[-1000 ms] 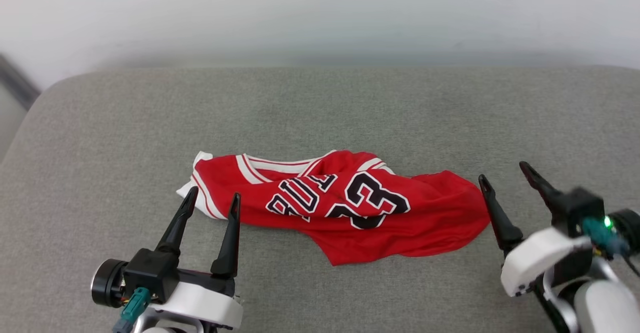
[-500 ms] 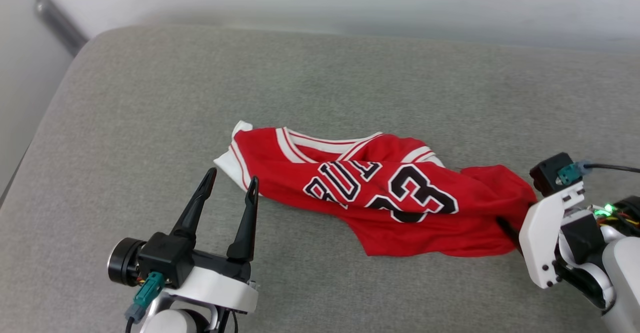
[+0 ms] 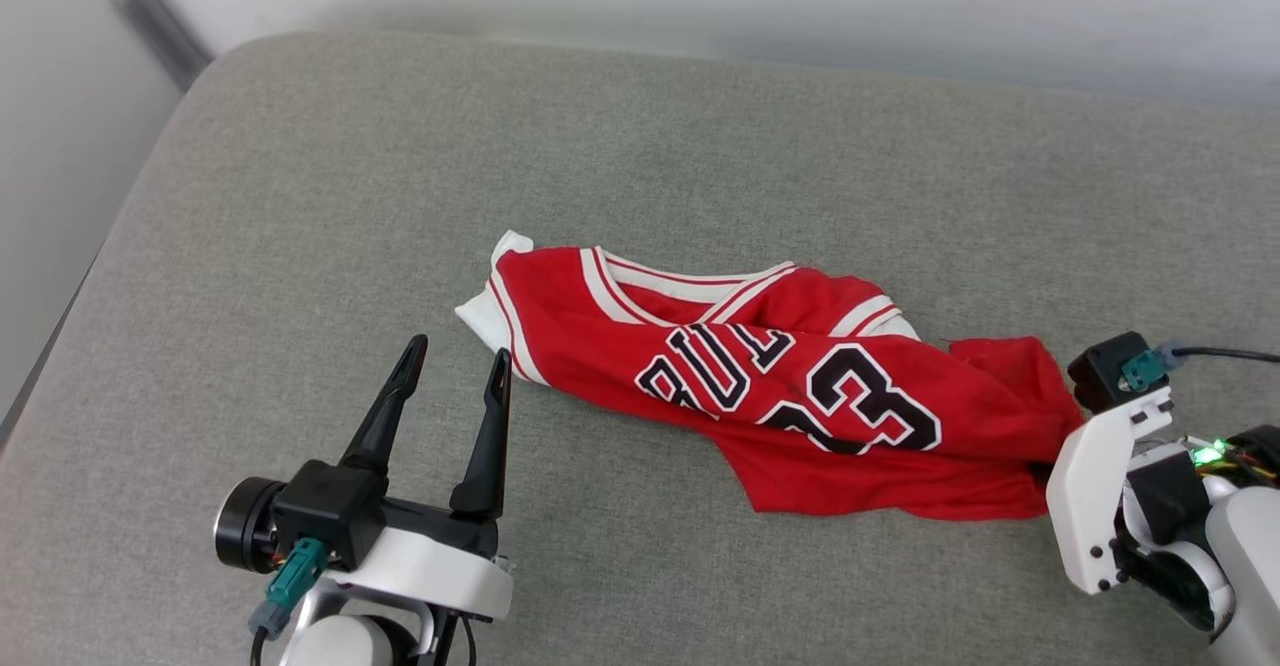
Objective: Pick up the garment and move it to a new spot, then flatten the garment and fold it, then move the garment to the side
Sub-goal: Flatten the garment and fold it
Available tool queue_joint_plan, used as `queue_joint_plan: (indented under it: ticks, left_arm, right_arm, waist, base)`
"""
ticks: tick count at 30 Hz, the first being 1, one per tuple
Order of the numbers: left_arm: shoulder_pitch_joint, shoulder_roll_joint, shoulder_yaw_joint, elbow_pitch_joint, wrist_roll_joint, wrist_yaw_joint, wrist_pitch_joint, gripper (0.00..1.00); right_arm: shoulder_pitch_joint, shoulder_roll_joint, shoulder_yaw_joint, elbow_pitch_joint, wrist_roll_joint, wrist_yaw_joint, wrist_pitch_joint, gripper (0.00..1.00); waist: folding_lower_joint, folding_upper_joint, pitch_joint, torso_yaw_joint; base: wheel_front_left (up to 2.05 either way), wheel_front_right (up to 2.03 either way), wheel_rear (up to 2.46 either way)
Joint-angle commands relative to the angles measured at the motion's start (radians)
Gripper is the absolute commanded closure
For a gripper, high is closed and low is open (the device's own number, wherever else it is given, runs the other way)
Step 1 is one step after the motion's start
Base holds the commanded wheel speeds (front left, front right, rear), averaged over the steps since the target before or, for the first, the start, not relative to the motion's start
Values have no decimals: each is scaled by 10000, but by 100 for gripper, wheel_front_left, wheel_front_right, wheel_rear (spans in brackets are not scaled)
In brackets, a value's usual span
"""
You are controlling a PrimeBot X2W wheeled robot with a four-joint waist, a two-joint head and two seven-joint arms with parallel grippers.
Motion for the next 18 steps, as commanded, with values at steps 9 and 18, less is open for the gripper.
queue_joint_plan:
  ticks: [9,18]
  left_arm:
    - [352,-135,263,144,159,-169,-26,0]
    - [496,-252,323,193,238,-256,-26,0]
  right_arm:
    - [1465,-641,-19,-2234,1337,-5,1159,100]
    - [3792,-340,-240,-4474,1592,-3,2531,100]
  waist:
    - [0,0,-749,-697]
    - [0,0,-1016,-838]
  base:
    - [0,0,0]
    - [0,0,0]
